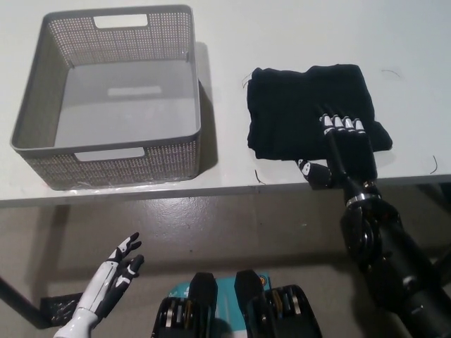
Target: Use the right hand to pick up a t shirt on the right hand side and place it into a contianer on the left side
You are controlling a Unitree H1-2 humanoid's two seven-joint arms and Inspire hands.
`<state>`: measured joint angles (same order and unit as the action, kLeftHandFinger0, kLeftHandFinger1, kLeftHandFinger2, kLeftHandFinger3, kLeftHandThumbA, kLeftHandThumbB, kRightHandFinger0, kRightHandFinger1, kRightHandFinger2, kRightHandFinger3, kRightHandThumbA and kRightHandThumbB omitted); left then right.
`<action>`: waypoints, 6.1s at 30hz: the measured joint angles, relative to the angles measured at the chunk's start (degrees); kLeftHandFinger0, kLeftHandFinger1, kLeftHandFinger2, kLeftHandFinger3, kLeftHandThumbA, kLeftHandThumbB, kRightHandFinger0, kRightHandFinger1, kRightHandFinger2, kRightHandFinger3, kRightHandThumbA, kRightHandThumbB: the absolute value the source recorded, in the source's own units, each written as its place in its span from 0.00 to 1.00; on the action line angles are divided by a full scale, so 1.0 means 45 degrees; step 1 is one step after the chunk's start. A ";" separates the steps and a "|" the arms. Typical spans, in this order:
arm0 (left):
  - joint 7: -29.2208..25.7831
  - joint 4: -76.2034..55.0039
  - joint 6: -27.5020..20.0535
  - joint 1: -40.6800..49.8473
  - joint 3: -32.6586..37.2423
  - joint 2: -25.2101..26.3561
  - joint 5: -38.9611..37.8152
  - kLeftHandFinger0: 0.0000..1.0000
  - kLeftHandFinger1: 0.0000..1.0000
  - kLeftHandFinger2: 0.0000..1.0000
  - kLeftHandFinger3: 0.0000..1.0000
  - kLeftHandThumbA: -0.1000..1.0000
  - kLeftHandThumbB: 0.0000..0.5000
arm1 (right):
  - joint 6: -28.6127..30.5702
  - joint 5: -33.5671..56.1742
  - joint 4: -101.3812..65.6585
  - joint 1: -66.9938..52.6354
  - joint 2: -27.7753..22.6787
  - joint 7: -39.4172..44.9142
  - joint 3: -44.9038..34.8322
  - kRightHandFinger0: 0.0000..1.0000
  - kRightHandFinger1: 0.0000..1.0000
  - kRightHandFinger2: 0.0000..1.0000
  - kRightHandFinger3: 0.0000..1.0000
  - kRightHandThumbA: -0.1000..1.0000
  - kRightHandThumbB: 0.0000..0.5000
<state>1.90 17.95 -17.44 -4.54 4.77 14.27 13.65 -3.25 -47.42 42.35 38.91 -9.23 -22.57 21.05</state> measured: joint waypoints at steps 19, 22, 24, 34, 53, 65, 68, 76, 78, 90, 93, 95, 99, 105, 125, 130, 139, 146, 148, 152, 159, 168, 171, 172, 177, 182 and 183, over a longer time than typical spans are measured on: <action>0.0019 -0.0089 0.0019 -0.0176 -0.0009 -0.0005 0.0013 0.72 0.81 0.99 1.00 1.00 0.74 | 0.3864 0.1780 0.3932 0.1043 0.0865 -0.2976 -0.1714 0.42 0.48 0.62 0.71 0.00 0.39; 0.0019 -0.0090 0.0020 -0.0181 -0.0009 -0.0006 0.0024 0.72 0.82 0.99 1.00 1.00 0.73 | 0.4552 0.2084 0.4205 0.1178 0.0826 -0.3439 -0.1995 0.41 0.47 0.62 0.72 0.00 0.39; 0.0019 -0.0091 0.0020 -0.0182 -0.0012 -0.0005 0.0025 0.72 0.81 0.99 1.00 1.00 0.72 | 0.4983 0.2242 0.4362 0.1219 0.0822 -0.3699 -0.2073 0.41 0.46 0.59 0.70 0.00 0.46; 0.0020 -0.0087 0.0016 -0.0177 -0.0017 -0.0002 0.0040 0.70 0.80 0.97 1.00 1.00 0.69 | 0.5663 0.2743 0.4129 0.1631 0.0805 -0.4287 -0.2235 0.33 0.41 0.57 0.71 0.00 0.43; 0.0018 -0.0064 0.0007 -0.0078 0.0029 0.0020 0.0211 0.67 0.78 0.95 1.00 1.00 0.76 | 0.5578 0.3025 0.0636 0.5438 0.1182 -0.3610 -0.2241 0.27 0.37 0.56 0.68 0.00 0.48; -0.0017 -0.0032 -0.0029 0.0255 0.0210 -0.0157 0.0362 0.70 0.78 0.94 1.00 1.00 0.72 | 0.5111 0.2861 0.2197 0.7216 0.3023 -0.2598 -0.0967 0.12 0.18 0.44 0.71 0.00 0.40; -0.0037 -0.0029 -0.0023 0.0291 0.0290 -0.0238 0.0436 0.69 0.78 0.94 1.00 1.00 0.74 | 0.5021 0.2857 0.2909 0.7428 0.3442 -0.2277 -0.0761 0.30 0.35 0.58 0.71 0.00 0.42; -0.0086 -0.0091 0.0003 0.0387 0.0450 -0.0506 0.0803 0.67 0.79 0.94 1.00 1.00 0.74 | 0.4839 0.2854 0.5729 0.7565 0.4571 -0.1750 -0.0164 0.39 0.51 0.66 0.76 0.00 0.25; -0.0089 -0.0134 0.0004 0.0393 0.0493 -0.0553 0.0910 0.69 0.80 0.95 1.00 1.00 0.78 | 0.4768 0.2883 0.6360 0.7563 0.4730 -0.1649 -0.0142 0.44 0.56 0.73 0.76 0.00 0.30; -0.0026 -0.0538 0.0211 0.0402 0.0537 -0.0571 0.0949 0.76 0.81 0.93 1.00 0.99 0.59 | 0.3369 0.3474 0.7465 0.7554 0.4528 0.0526 -0.0381 1.00 1.00 1.00 1.00 0.63 1.00; -0.0014 -0.0544 0.0249 0.0444 0.0563 -0.0569 0.0933 0.77 0.81 0.94 1.00 0.98 0.57 | 0.2881 0.3694 0.7458 0.7543 0.4466 0.1375 -0.0493 1.00 1.00 1.00 1.00 0.65 1.00; 0.0009 -0.0556 0.0258 0.0497 0.0584 -0.0566 0.0918 0.78 0.82 0.97 1.00 0.98 0.59 | 0.2554 0.3852 0.7446 0.7530 0.4411 0.1893 -0.0519 1.00 1.00 1.00 1.00 0.68 1.00; 0.0089 -0.0552 0.0270 0.0537 0.0623 -0.0546 0.0892 0.78 0.82 0.98 1.00 0.99 0.58 | 0.2200 0.3951 0.7424 0.7488 0.4270 0.2623 -0.0501 1.00 1.00 1.00 1.00 0.68 1.00; 0.0125 -0.0554 0.0271 0.0537 0.0688 -0.0535 0.0912 0.77 0.83 0.96 1.00 1.00 0.56 | 0.1961 0.4107 0.7143 0.7483 0.4198 0.3219 -0.0509 1.00 1.00 1.00 1.00 0.65 1.00; 0.0124 -0.0521 0.0275 0.0644 0.0735 -0.0439 0.0983 0.73 0.78 0.93 1.00 1.00 0.66 | 0.1451 0.2962 -0.0590 0.4631 -0.0035 0.4010 0.0868 1.00 1.00 1.00 1.00 0.73 1.00; 0.0123 -0.0490 0.0276 0.0657 0.0726 -0.0439 0.0983 0.72 0.79 0.94 1.00 1.00 0.70 | 0.1177 0.2969 -0.3224 0.3150 -0.1137 0.4254 0.0282 1.00 1.00 1.00 1.00 0.72 0.98; 0.0122 -0.0382 0.0274 0.0667 0.0705 -0.0443 0.0947 0.72 0.81 0.95 1.00 1.00 0.73 | 0.0992 0.3020 -0.7617 -0.0836 -0.1970 0.4362 -0.0687 1.00 1.00 1.00 1.00 0.83 0.63; 0.0118 -0.0020 0.0253 0.0689 0.0488 -0.0446 0.0828 0.71 0.80 0.96 1.00 1.00 0.71 | 0.1370 0.3248 -1.0980 -0.6137 -0.2236 0.4173 -0.2087 1.00 1.00 1.00 1.00 0.93 0.50; 0.0116 0.0006 0.0244 0.0687 0.0434 -0.0446 0.0819 0.71 0.80 0.96 1.00 1.00 0.71 | 0.1556 0.3317 -1.1217 -0.7071 -0.2267 0.4040 -0.2447 1.00 1.00 1.00 1.00 0.94 0.51; 0.0107 0.0077 0.0180 0.0670 0.0256 -0.0432 0.0767 0.71 0.79 0.97 1.00 1.00 0.71 | 0.2419 0.3627 -1.1439 -0.9970 -0.2321 0.3460 -0.3789 1.00 1.00 1.00 1.00 0.92 0.48; 0.0088 0.0308 -0.0038 0.0525 0.0208 -0.0465 0.0666 0.69 0.80 0.96 1.00 1.00 0.74 | 0.3730 0.3607 -0.9836 -1.1184 -0.2308 0.2691 -0.4283 1.00 1.00 1.00 1.00 0.87 0.47; -0.0031 0.0419 -0.0103 0.0546 0.0172 -0.0461 0.0648 0.72 0.80 0.97 1.00 1.00 0.72 | 0.4844 0.2994 -0.6383 -1.0628 -0.2199 0.1782 -0.3651 1.00 1.00 1.00 1.00 0.80 0.50; -0.0036 0.0419 -0.0101 0.0543 0.0175 -0.0451 0.0649 0.72 0.80 0.97 1.00 1.00 0.71 | 0.4972 0.2848 -0.5979 -1.0443 -0.2062 0.1606 -0.3391 1.00 1.00 1.00 1.00 0.83 0.50; -0.0036 0.0419 -0.0099 0.0538 0.0175 -0.0449 0.0648 0.72 0.81 0.97 1.00 1.00 0.72 | 0.5010 0.2792 -0.5899 -1.0406 -0.2008 0.1557 -0.3339 1.00 1.00 1.00 1.00 0.82 0.49; -0.0033 0.0385 -0.0098 0.0492 0.0183 -0.0377 0.0648 0.71 0.81 0.97 1.00 1.00 0.73 | 0.5126 0.2443 -0.5776 -1.0303 -0.1804 0.1345 -0.2978 1.00 1.00 1.00 1.00 0.85 0.51; -0.0027 0.0308 -0.0073 0.0490 0.0186 -0.0273 0.0611 0.71 0.81 0.96 1.00 1.00 0.75 | 0.5231 0.2294 -0.5409 -1.0257 -0.1794 0.1110 -0.2842 1.00 1.00 1.00 1.00 0.78 0.51; -0.0027 0.0307 -0.0073 0.0492 0.0187 -0.0272 0.0608 0.71 0.81 0.96 1.00 1.00 0.75 | 0.5253 0.2280 -0.5366 -1.0259 -0.1794 0.1069 -0.2827 1.00 1.00 1.00 1.00 0.78 0.51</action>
<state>1.78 19.33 -17.76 -2.33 5.62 13.04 16.38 20.38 -37.16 18.21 -7.25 -17.30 -17.76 8.33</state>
